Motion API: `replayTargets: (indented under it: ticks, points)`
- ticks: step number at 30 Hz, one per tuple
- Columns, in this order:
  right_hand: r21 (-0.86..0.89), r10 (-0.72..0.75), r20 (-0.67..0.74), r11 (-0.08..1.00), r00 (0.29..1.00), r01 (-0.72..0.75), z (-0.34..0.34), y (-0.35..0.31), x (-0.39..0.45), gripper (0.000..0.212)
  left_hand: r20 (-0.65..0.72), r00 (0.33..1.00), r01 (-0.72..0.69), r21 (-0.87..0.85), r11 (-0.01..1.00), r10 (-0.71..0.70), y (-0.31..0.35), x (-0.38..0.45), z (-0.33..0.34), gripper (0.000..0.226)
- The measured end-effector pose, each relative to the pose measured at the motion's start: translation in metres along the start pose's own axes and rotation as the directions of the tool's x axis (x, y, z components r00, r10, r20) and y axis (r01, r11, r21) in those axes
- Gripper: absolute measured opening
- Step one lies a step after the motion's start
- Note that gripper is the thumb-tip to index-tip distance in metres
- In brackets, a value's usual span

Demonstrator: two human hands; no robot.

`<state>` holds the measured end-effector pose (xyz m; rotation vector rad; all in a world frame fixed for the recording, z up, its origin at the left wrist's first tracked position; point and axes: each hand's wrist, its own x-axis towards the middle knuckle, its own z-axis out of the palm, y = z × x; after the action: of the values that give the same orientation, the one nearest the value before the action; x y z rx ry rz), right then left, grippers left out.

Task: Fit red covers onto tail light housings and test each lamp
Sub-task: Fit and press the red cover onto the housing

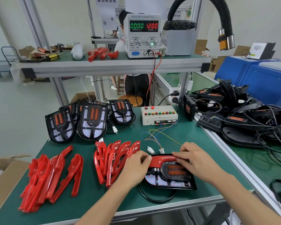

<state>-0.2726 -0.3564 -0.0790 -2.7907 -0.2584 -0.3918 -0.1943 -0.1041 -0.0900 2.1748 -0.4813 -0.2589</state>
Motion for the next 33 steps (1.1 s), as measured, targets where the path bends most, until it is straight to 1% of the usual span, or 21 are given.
replayTargets:
  ticks: [3, 6, 10, 13, 16, 17, 19, 21, 24, 26, 29, 30, 33]
  points:
    - [0.038, 0.058, -0.015, 0.998, 0.998, -0.057, 0.003, 0.004, -0.004, 0.030, 0.015, 1.000, 0.001, -0.021, 1.000, -0.001, -0.002, 0.000, 0.000, 0.018]
    - [0.161, 0.205, -0.032, 0.967, 0.978, -0.198, 0.005, 0.007, -0.011, 0.030, -0.005, 1.000, -0.017, -0.025, 1.000, 0.017, -0.003, -0.001, 0.001, 0.018]
    - [0.338, 0.441, -0.022, 0.848, 0.897, -0.408, 0.010, 0.005, -0.021, 0.034, -0.049, 0.998, -0.051, -0.068, 0.996, 0.048, -0.006, -0.004, 0.006, 0.016]
    - [0.448, 0.529, 0.060, 0.743, 0.846, -0.496, 0.013, -0.001, -0.022, 0.041, -0.059, 0.996, -0.068, -0.115, 0.991, 0.062, -0.005, -0.005, 0.008, 0.014]
    - [0.574, 0.590, 0.096, 0.625, 0.802, -0.529, 0.018, -0.003, -0.022, 0.042, -0.065, 0.996, -0.076, -0.174, 0.982, 0.065, -0.001, -0.005, 0.008, 0.010]
    - [0.638, 0.610, 0.112, 0.561, 0.784, -0.527, 0.020, -0.004, -0.023, 0.038, -0.066, 0.996, -0.074, -0.197, 0.978, 0.062, 0.000, -0.005, 0.008, 0.009]
    - [0.774, 0.634, 0.155, 0.399, 0.757, -0.492, 0.022, -0.008, -0.024, 0.029, -0.071, 0.996, -0.068, -0.245, 0.967, 0.052, 0.000, -0.004, 0.009, 0.010]
    - [0.866, 0.635, 0.196, 0.245, 0.747, -0.436, 0.025, -0.012, -0.023, 0.025, -0.086, 0.996, -0.058, -0.332, 0.941, 0.031, 0.000, -0.004, 0.011, 0.014]
    - [0.941, 0.623, 0.241, 0.037, 0.744, -0.335, 0.030, -0.016, -0.022, 0.025, -0.123, 0.992, -0.033, -0.525, 0.851, -0.038, -0.001, -0.006, 0.015, 0.019]
    - [0.957, 0.619, 0.268, -0.081, 0.738, -0.279, 0.030, -0.020, -0.019, 0.027, -0.131, 0.988, -0.012, -0.617, 0.787, -0.088, 0.000, -0.007, 0.017, 0.021]
    - [0.959, 0.617, 0.283, -0.166, 0.734, -0.230, 0.030, -0.023, -0.017, 0.033, -0.111, 0.986, 0.018, -0.674, 0.738, -0.125, 0.002, -0.011, 0.020, 0.021]
    - [0.960, 0.615, 0.281, -0.180, 0.737, -0.216, 0.030, -0.024, -0.017, 0.036, -0.112, 0.986, 0.016, -0.670, 0.742, -0.122, 0.003, -0.013, 0.020, 0.020]
    - [0.965, 0.622, 0.260, -0.199, 0.739, -0.171, 0.032, -0.026, -0.018, 0.042, -0.124, 0.989, -0.010, -0.593, 0.805, -0.079, 0.005, -0.017, 0.021, 0.019]
